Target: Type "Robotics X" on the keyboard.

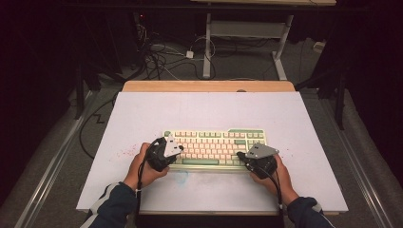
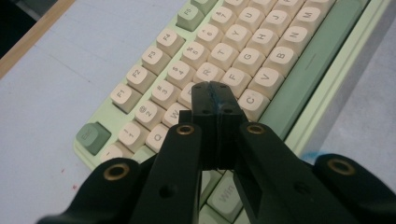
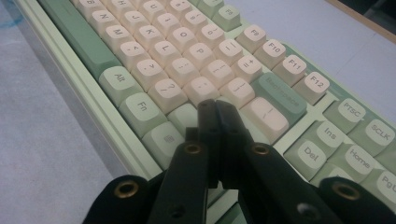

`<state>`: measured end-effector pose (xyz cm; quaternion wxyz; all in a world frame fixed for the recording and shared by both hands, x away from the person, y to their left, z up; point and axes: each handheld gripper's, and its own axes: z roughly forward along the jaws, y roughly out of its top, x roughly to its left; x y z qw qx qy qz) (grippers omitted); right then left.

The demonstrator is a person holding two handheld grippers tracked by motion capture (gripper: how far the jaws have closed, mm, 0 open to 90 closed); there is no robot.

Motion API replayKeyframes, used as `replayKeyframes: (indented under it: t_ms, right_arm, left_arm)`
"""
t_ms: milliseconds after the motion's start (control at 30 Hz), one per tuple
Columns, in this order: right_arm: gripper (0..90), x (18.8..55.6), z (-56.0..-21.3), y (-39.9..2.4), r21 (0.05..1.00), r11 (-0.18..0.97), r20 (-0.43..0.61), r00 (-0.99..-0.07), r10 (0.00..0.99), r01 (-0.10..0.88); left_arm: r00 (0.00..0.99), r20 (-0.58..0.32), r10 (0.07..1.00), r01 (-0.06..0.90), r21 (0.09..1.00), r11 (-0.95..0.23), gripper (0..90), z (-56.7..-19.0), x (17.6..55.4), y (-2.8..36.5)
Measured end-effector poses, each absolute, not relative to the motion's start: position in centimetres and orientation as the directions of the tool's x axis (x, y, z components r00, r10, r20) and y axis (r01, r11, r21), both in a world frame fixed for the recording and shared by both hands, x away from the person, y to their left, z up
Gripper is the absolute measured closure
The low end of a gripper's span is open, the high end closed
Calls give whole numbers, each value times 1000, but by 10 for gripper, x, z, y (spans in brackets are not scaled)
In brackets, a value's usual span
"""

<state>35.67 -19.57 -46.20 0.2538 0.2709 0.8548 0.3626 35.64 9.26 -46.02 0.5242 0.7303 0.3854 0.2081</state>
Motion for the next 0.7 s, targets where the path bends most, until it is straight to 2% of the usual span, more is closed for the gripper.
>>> replayKeyframes:
  t_ms: [700]
  right_arm:
    - [900,356,-462,-195,758,589,-237,-722,650,281]
  left_arm:
    - [607,-124,785,389,908,-157,868,-470,387,67]
